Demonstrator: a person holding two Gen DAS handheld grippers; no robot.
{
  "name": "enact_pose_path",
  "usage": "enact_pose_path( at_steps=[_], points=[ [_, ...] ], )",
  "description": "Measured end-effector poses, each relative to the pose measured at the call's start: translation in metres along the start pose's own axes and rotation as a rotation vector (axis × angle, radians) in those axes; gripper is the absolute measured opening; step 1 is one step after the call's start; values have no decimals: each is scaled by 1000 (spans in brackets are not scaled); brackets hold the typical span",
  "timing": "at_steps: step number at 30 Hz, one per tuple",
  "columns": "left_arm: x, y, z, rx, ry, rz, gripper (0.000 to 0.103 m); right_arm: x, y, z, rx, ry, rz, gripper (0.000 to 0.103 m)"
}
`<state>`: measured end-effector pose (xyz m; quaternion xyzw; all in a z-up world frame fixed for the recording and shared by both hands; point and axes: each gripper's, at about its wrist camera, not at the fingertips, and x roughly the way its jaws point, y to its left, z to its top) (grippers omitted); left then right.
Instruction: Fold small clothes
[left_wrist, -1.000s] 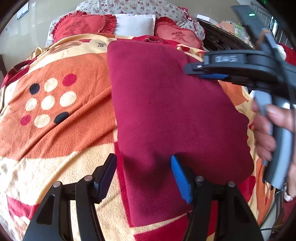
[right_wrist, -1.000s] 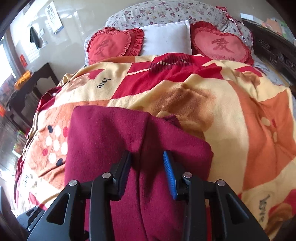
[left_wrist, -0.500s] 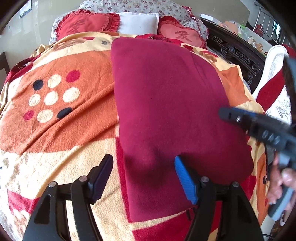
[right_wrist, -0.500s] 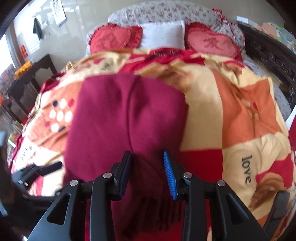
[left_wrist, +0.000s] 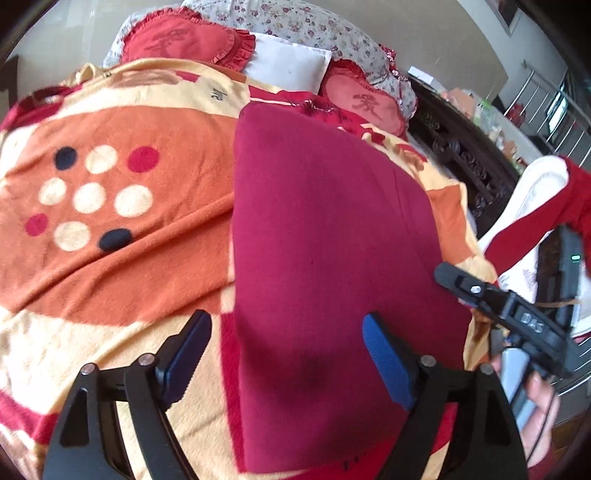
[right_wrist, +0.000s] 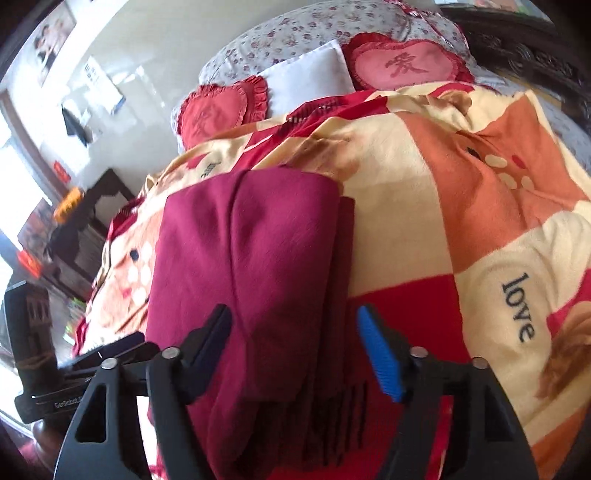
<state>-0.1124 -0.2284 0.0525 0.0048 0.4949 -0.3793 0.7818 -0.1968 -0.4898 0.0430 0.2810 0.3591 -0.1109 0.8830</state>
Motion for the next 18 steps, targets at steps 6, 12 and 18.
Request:
enact_pose_path(
  at_steps=[6,12,18],
  points=[
    [28,19,6,-86,65,-91,94,36,-11,8,40,78,119,58],
    [43,25,11,-119,96,-158,84,58,-4,8,53,101,141,61],
    [17,19,11,-71,85,-151,58,35,12,5,50,70,148,24]
  ],
)
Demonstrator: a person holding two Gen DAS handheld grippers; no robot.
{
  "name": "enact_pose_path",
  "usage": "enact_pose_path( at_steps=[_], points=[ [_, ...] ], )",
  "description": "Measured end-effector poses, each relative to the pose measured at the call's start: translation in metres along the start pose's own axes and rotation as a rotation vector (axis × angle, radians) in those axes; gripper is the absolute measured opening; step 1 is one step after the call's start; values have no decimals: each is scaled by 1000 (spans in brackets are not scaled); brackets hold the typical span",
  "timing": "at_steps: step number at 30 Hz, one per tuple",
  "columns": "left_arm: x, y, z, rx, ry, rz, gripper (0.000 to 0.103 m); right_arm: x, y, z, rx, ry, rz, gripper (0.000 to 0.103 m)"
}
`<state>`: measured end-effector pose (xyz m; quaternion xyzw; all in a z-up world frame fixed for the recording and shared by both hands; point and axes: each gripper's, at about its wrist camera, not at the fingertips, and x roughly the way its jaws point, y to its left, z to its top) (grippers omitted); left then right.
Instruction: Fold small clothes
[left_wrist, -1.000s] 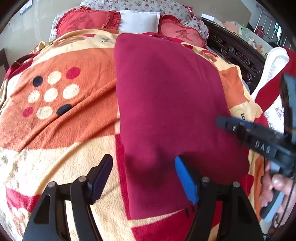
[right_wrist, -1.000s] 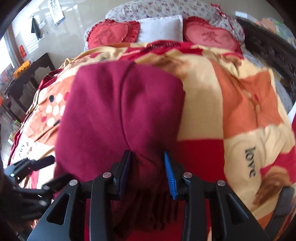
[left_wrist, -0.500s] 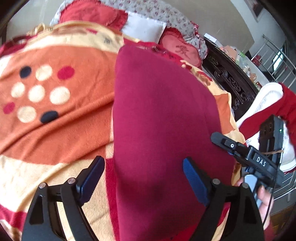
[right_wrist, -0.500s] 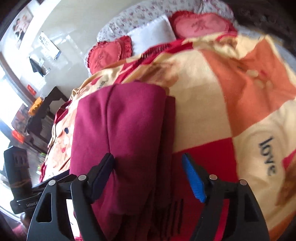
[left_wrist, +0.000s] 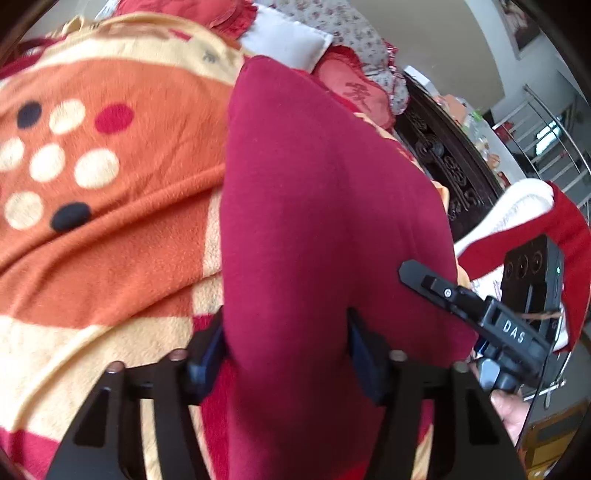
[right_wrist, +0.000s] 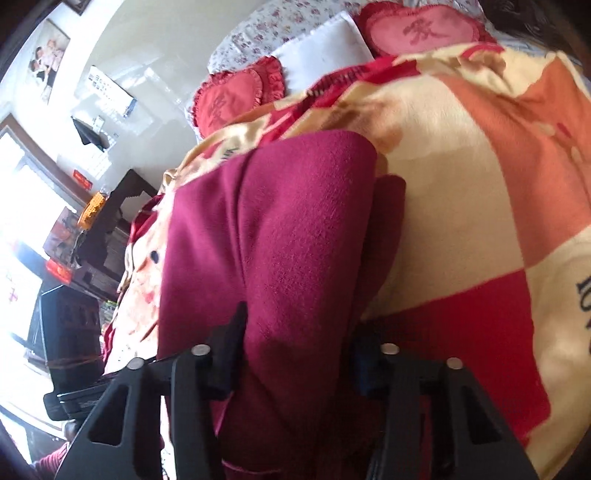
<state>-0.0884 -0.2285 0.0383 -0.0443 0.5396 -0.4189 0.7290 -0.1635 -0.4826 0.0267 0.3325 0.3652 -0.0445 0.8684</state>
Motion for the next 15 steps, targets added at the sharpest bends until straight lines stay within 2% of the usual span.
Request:
enact_pose_path(
  at_steps=[3,7,11,15],
  points=[
    [-30,-3,-6,16,-10,2,57,-13,13,-2,8,0,34,22],
    [-74,4,-19,33,-7,41,58,-25,46,-16,-20,33,83,22],
    [-107,22,-41,21,-26,104,58,-21,75,-37,-29,76,141,22],
    [-112,53,-68,-33,-5,167,59,7,95,-67,-33,132,156,24]
  ],
)
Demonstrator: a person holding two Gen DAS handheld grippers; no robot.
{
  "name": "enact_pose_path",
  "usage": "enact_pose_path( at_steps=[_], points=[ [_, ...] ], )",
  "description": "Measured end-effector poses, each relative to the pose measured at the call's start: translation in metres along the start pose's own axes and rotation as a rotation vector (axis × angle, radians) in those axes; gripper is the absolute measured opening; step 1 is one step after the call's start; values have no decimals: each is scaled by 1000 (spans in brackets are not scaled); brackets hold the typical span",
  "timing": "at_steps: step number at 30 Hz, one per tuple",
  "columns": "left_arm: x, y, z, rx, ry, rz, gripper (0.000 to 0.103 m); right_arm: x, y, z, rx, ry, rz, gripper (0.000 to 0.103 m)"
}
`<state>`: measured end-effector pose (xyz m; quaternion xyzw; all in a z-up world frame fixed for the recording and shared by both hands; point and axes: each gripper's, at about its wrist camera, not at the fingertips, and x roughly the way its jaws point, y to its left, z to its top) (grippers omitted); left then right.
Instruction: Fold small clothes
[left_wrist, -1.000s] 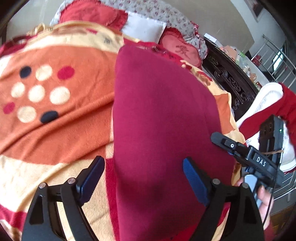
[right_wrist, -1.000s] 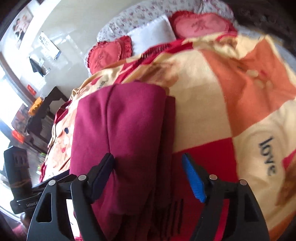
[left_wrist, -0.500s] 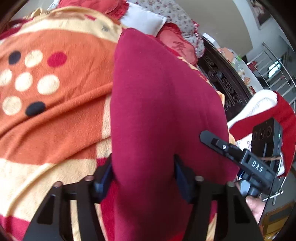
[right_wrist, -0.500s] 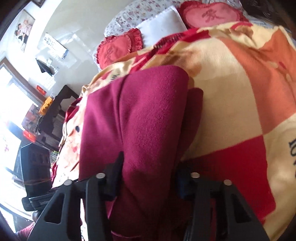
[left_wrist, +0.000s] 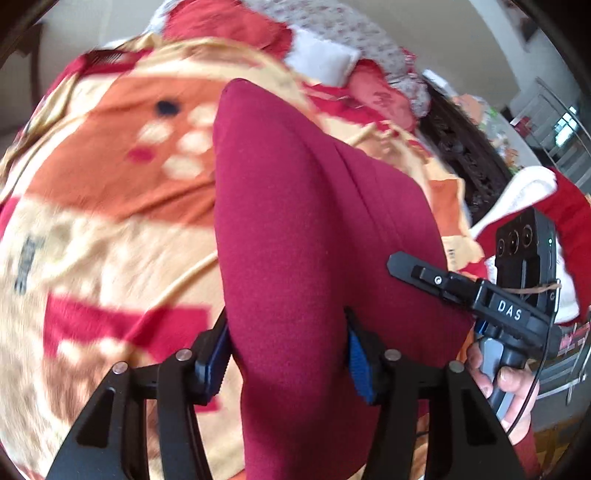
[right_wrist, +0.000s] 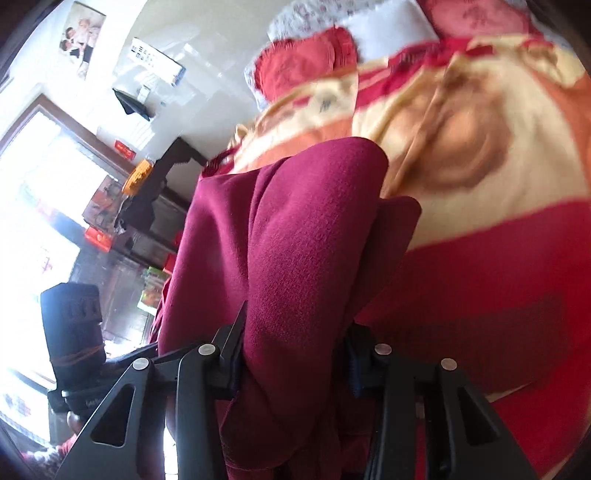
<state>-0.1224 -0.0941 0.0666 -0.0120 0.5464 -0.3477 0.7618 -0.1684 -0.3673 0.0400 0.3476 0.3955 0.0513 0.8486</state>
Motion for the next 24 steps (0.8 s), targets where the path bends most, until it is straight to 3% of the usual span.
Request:
enact_pose_path(
  at_steps=[2,4,7,10,14,18,21,24],
  points=[
    [12,16,-8,-43,46,25,66,18,-1,-8,12,53,-27,26],
    [14,26,-13,-56,39,44,74,32,-7,-18,35,108,-75,31],
    [2,29,-12,-75,0,68,82,14,-7,-20,46,88,-79,32],
    [-14,28,-9,-38,-74,148,84,-21,11,-19,-37,22,-163,32],
    [-10,18,2,-10,-118,216,84,-36,47,-18,-164,0,-155,20],
    [12,11,12,19,-115,268,84,-15,75,-35,-313,25,-240,20],
    [26,12,14,17,-103,262,88,11,63,-42,-307,69,-341,20],
    [33,13,12,15,-111,267,92,31,41,-43,-249,102,-381,20]
  ],
)
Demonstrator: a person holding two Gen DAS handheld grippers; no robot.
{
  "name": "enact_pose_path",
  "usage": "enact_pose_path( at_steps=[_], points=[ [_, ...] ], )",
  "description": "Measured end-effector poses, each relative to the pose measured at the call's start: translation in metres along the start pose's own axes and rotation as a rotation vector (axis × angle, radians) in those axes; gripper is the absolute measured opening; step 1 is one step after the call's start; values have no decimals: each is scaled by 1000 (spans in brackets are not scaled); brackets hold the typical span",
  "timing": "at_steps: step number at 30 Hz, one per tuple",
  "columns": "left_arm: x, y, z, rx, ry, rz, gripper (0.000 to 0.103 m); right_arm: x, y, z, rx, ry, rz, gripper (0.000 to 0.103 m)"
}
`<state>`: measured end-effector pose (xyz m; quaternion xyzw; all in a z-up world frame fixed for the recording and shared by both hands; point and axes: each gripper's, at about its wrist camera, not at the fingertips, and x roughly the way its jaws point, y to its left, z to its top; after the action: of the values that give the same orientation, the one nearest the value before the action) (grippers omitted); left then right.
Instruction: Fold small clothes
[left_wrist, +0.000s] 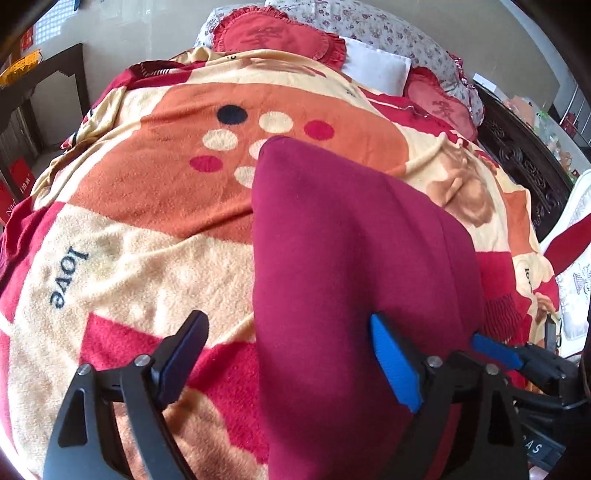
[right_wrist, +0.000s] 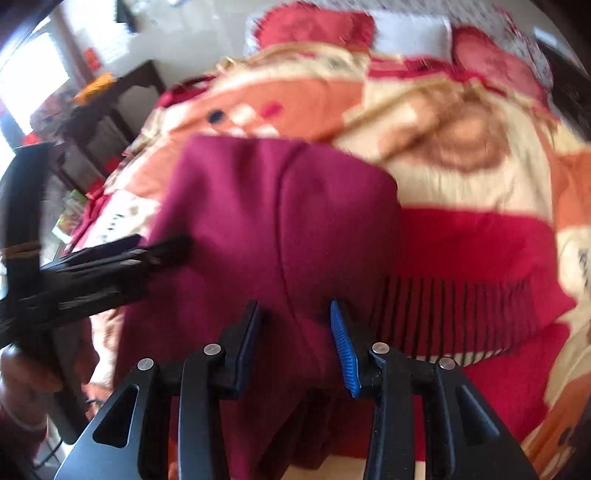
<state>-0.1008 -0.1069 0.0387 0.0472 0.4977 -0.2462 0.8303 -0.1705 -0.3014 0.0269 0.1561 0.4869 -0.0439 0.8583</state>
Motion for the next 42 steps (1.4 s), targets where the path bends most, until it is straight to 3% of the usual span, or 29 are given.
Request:
enact_pose_path(
  at_steps=[12,17,20,24,29,33,37,42],
  points=[
    [-23,-3,-7,15,-28,0,91,-49,23,-17,-16,-68,-10,20],
    [-40,-3,-13,41,-72,27,91,-58,31,-29,-27,-97,-71,20],
    [-47,-3,-15,43,-87,33,91,-76,33,-30,-18,-171,-69,20],
    [-55,-5,-21,31,-96,35,91,-61,41,-31,-54,-129,-67,20],
    [-75,-8,-34,30,-136,45,91,-21,33,-37,-69,-55,-231,21],
    [-94,-13,-44,64,-169,60,91,-28,24,-40,-20,-60,-182,23],
    [-118,-16,-56,89,-220,57,91,-64,23,-45,41,-121,-124,23],
    [-145,-17,-68,114,-268,70,91,-107,40,-51,26,-201,-124,23]
  ],
)
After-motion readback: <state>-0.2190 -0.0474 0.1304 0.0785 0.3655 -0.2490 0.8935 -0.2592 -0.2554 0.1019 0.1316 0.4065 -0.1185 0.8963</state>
